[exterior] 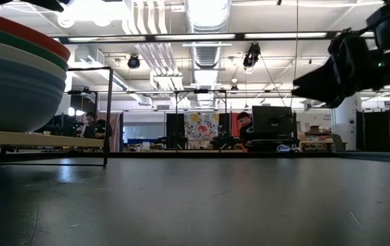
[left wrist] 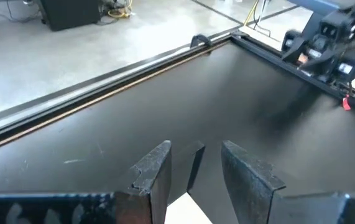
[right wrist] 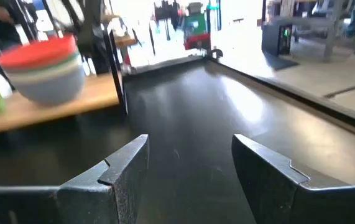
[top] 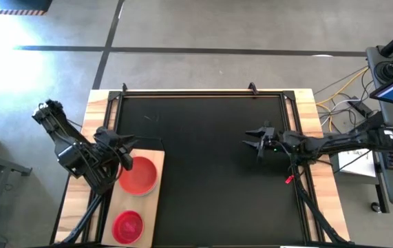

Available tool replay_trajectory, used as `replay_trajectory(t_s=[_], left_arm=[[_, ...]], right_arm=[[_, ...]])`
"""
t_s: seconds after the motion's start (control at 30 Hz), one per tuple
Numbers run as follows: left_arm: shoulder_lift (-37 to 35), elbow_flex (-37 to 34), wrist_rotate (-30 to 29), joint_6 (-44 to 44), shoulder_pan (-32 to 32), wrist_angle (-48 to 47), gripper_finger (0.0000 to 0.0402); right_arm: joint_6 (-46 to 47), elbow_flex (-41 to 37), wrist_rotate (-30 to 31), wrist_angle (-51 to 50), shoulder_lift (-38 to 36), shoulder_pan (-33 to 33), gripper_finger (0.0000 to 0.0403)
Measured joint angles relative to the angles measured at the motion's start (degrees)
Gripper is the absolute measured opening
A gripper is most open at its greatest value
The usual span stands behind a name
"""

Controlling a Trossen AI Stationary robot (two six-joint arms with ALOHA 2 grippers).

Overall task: Place and stack bowls onto a shelf
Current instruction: Return to Home Position

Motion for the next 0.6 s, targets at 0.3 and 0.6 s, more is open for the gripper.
replay_trajectory(t_s=[0.3,0.6], left_arm=[[-0.82,0.00,0.78,-0.15,0.00,-0.02,0.0121],[-0.82,0.00,0.84,1.01,0.00,-0.02,0.0121]], right_arm=[[-0.28,-0.02,0.00,-7.80,-18.68,-0.14,0.0219],[-0.42,-0.04,0.03,-7.91,-31.00,-1.98,0.0219]])
